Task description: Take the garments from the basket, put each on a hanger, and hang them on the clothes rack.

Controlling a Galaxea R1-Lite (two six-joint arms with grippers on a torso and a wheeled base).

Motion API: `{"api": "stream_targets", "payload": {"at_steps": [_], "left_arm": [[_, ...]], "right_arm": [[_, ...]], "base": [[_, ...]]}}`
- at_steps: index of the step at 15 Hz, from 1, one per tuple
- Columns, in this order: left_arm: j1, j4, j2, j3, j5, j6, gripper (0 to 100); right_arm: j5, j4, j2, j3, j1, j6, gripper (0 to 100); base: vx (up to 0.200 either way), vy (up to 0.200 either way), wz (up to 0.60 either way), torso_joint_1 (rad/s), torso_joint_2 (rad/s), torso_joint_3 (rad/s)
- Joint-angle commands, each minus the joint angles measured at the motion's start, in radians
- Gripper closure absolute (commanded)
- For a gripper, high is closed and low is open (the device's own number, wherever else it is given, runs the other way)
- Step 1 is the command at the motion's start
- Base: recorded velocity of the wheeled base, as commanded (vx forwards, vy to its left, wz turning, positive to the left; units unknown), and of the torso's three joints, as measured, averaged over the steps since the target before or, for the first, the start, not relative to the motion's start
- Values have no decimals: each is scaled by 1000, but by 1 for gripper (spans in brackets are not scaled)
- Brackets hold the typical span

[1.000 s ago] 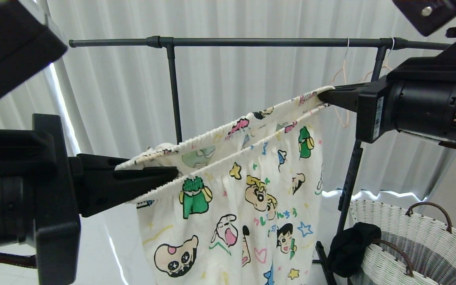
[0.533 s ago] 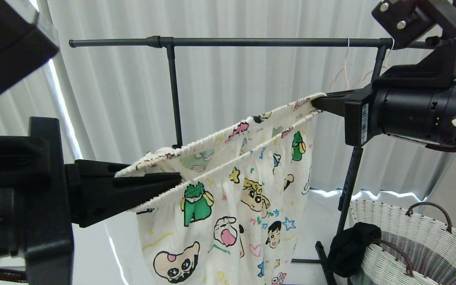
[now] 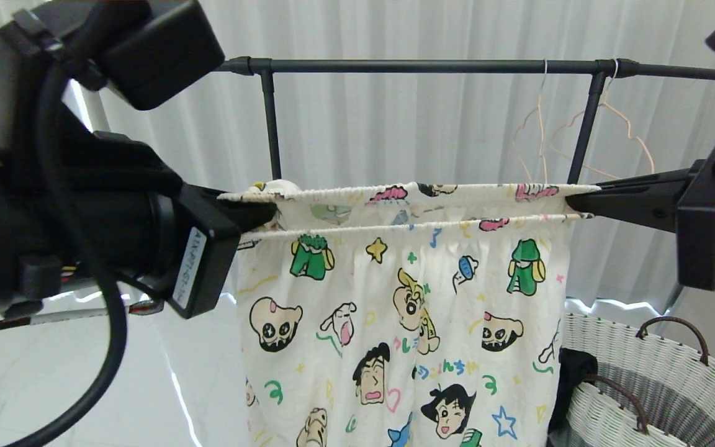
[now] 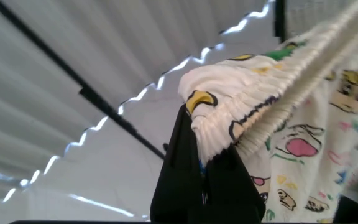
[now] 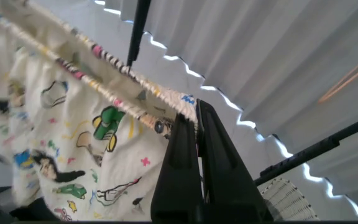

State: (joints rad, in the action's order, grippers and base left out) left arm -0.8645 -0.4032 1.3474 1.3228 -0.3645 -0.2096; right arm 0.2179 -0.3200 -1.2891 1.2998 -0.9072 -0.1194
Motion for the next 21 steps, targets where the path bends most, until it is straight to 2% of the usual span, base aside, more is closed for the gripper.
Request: {"api": "stream_targets", "payload": {"at_steps": [1, 2, 12, 13, 17, 20, 21], "left_arm": [[13, 0, 75, 38, -57, 1, 100], [13, 0, 82, 49, -76, 1, 100], [13, 0, 75, 52, -71, 1, 100], [13, 0, 75, 53, -71, 1, 100], [65, 0, 81, 53, -74, -1, 100], [127, 0, 84, 50, -80, -1, 100], [134, 0, 79, 47, -82, 1, 100]], "right_arm": [[0, -2, 25, -2, -22, 0, 100], [0, -2, 25, -5, -24, 0, 100], [-2, -2, 21, -13, -24, 3, 100], [-2, -2, 21, -19, -24, 3, 0], [-11, 1, 45, -45, -76, 3, 0], [-81, 4, 77, -73, -96, 1, 0], [-83, 4, 87, -85, -96, 0, 0]], "base": [[0, 0, 0, 0, 0, 0], [0, 0, 0, 0, 0, 0], [0, 0, 0, 0, 0, 0], [0, 0, 0, 0, 0, 0], [0, 0, 0, 0, 0, 0], [0, 0, 0, 0, 0, 0], [0, 0, 0, 0, 0, 0]]}}
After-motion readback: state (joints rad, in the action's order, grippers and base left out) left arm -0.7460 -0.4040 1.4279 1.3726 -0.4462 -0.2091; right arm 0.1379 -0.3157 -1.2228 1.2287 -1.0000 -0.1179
